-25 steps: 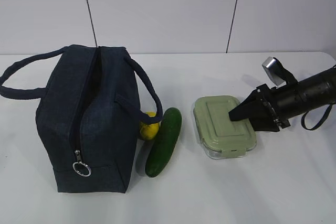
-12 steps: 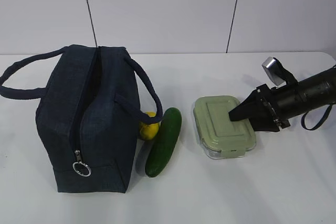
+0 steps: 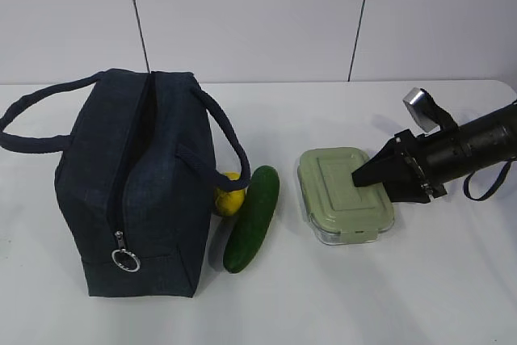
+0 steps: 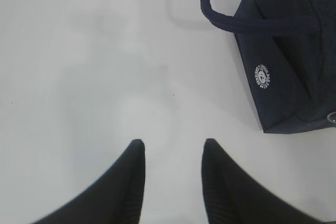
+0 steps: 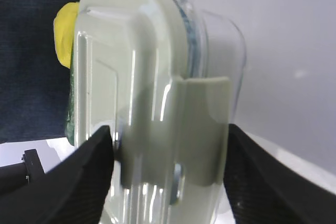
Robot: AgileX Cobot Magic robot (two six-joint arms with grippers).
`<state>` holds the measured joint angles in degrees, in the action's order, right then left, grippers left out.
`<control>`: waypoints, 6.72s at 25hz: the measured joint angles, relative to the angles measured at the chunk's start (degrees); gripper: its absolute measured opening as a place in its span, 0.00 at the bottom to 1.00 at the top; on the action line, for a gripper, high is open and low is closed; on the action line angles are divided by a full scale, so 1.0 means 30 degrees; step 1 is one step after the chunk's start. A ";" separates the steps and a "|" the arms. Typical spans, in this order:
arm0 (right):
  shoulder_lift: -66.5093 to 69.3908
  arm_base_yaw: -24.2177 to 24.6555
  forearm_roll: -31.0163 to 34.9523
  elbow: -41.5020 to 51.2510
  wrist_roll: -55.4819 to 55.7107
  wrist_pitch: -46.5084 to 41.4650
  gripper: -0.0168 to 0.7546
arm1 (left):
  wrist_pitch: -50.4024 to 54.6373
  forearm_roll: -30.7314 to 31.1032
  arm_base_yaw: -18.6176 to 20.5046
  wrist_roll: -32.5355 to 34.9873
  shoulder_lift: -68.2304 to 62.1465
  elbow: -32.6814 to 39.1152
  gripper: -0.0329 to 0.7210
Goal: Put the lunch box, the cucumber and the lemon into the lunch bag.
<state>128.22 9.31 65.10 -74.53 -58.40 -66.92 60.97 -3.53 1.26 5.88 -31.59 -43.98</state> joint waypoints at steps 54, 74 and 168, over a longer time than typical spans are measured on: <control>0.0335 0.0000 0.0312 0.0000 0.0064 -0.0156 0.62 | 0.0000 0.0000 0.0000 0.0000 0.0000 0.0000 0.39; 0.0335 0.0000 0.0434 0.0000 0.0203 -0.0250 0.55 | 0.0000 0.0000 0.0000 0.0000 0.0000 0.0000 0.39; 0.0335 0.0000 0.0429 0.0000 0.0563 -0.0250 0.53 | 0.0000 0.0000 0.0000 0.0000 0.0000 0.0000 0.39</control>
<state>129.22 9.31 66.39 -74.53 -56.71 -67.67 60.97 -3.53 1.26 5.88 -31.59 -43.98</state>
